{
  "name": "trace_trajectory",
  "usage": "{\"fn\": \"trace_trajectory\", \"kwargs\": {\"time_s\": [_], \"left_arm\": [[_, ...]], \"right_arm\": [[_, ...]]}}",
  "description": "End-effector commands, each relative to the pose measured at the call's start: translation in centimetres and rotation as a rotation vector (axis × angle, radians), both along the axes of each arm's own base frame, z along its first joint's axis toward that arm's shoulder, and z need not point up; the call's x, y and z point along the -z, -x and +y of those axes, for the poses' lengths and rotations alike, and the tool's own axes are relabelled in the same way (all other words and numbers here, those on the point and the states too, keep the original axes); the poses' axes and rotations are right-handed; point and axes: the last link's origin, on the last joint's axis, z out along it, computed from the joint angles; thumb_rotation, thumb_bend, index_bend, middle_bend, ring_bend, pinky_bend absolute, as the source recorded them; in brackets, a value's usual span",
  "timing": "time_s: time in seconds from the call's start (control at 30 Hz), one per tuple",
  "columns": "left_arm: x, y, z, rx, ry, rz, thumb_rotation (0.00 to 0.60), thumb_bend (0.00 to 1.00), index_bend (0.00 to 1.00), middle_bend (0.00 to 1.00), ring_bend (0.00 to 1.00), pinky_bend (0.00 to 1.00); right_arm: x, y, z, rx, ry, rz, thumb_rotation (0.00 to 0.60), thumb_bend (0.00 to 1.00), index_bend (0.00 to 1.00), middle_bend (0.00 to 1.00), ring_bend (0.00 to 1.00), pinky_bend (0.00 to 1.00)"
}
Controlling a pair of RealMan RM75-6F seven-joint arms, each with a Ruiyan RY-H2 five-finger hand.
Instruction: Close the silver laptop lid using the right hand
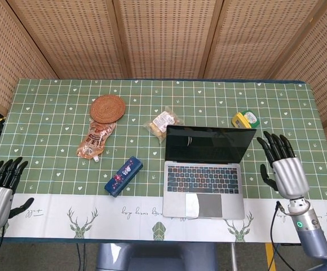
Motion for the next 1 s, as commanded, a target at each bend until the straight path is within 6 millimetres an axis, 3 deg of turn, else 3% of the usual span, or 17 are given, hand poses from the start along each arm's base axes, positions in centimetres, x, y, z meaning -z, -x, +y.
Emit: {"fn": "trace_trajectory", "kwargs": {"time_s": [0.03, 0.13, 0.27, 0.63, 1.0], "left_arm": [[0.0, 0.1, 0.1, -0.002, 0.008, 0.003, 0.6, 0.17, 0.0, 0.0, 0.0, 0.0], [0.0, 0.1, 0.2, -0.007, 0.014, 0.0, 0.6, 0.17, 0.0, 0.0, 0.0, 0.0], [0.1, 0.2, 0.3, -0.009, 0.024, 0.0, 0.6, 0.17, 0.0, 0.0, 0.0, 0.0], [0.2, 0.4, 0.6, -0.018, 0.054, 0.003, 0.6, 0.17, 0.0, 0.0, 0.0, 0.0], [0.3, 0.7, 0.8, -0.03, 0.066, 0.005, 0.6, 0.17, 0.0, 0.0, 0.0, 0.0]], "right_arm": [[-0.8, -2.6, -2.2, -0.012, 0.011, 0.01, 0.6, 0.95, 0.19, 0.04, 0.01, 0.17], [-1.0, -4.4, -3.5, -0.018, 0.016, 0.041, 0.6, 1.0, 0.27, 0.11, 0.06, 0.23], [-0.9, -5.8, -4.8, -0.01, 0.005, 0.073, 0.6, 1.0, 0.31, 0.14, 0.08, 0.25], [0.5, -9.6, -8.0, 0.014, -0.048, 0.125, 0.6, 1.0, 0.26, 0.07, 0.04, 0.17], [3.2, -11.3, -10.6, 0.082, -0.096, 0.192, 0.6, 1.0, 0.26, 0.07, 0.04, 0.16]]}}
